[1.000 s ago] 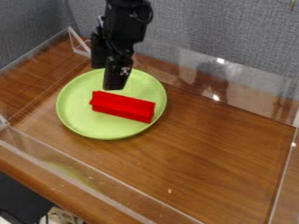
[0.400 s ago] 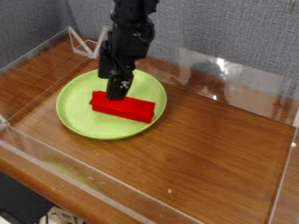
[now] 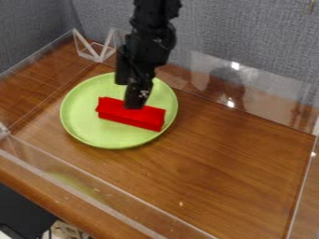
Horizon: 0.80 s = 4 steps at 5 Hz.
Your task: Put the red object on the left side
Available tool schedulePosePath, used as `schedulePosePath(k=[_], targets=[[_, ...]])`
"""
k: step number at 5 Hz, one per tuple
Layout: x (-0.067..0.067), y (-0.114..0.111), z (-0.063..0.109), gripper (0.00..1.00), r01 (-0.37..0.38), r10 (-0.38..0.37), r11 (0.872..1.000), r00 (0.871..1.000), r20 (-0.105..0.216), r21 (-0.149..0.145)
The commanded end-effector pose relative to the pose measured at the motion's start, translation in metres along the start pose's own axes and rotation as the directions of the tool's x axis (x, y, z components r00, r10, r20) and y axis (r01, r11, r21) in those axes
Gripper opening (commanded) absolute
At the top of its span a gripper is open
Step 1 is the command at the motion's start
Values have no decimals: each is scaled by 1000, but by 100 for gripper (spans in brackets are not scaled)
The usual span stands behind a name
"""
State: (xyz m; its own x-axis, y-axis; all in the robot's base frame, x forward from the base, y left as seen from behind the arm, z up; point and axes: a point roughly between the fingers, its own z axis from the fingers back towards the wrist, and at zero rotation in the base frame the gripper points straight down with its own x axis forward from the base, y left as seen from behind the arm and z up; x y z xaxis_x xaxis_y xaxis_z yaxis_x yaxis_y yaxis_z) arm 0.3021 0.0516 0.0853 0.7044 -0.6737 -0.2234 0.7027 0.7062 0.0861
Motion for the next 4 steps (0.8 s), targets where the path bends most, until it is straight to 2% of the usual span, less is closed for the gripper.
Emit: schedulePosePath(k=[1,3,4], targets=[[12,13,-1,100,-64,64,998,998,20,21],[28,27,-17,100,-162,161,987,986,33,23],[33,23,-21,100,-156,154,987,987,53,37]])
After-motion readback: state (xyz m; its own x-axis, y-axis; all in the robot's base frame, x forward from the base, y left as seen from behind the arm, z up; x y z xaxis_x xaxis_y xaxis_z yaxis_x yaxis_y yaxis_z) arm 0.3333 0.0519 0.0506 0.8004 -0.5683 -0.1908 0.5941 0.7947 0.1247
